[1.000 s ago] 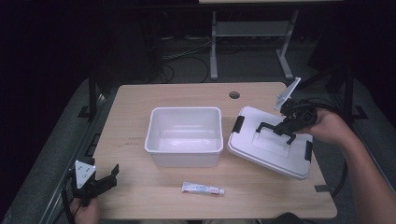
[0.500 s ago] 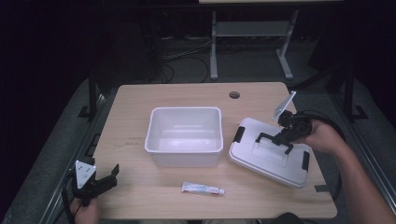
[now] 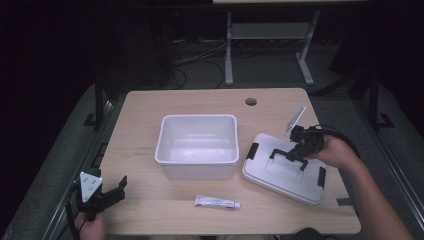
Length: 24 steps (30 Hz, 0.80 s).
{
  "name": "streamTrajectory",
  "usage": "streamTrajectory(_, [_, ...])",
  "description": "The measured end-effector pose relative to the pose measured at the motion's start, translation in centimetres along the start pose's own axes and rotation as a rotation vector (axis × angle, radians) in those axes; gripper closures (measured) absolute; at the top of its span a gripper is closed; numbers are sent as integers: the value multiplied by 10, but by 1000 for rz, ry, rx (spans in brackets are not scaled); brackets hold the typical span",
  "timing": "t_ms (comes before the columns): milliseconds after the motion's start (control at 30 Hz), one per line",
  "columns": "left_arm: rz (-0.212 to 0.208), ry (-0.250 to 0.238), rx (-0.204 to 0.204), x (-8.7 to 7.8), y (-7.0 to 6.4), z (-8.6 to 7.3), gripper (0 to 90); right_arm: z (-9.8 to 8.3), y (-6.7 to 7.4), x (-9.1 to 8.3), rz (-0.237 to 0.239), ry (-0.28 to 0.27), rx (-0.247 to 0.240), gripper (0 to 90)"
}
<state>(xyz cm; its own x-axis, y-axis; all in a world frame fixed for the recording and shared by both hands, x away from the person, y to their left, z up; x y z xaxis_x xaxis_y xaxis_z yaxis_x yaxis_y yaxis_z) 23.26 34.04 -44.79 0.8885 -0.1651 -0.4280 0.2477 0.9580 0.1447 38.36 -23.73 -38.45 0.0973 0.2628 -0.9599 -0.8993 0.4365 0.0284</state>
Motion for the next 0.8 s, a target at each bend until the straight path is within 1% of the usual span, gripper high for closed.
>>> streamTrajectory(333, [3,-2,3,0,0,0,141,0,0,13,8,4,6,841])
streamTrajectory(500, [3,-1,4,0,0,0,141,-2,1,18,14,-7,10,841])
streamTrajectory(700, [3,-2,5,-1,-1,0,141,-5,2,18,11,-30,20,837])
streamTrajectory(800, [2,-3,3,0,-1,1,140,-5,3,18,14,-32,25,829])
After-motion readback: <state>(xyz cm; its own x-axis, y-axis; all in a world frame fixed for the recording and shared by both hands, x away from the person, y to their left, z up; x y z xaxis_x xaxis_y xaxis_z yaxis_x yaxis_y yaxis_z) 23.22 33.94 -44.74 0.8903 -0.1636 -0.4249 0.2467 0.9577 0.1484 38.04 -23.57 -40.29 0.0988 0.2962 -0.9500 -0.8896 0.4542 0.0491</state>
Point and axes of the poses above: each handheld gripper's, and its own axes: x roughly forward along the jaws, z roughly out of its top, y roughly to its left, the point moved 1 cm from there along x, roughly forward along the jaws, and after that the axes turned 3 degrees about -z, right-handed, at the moved point
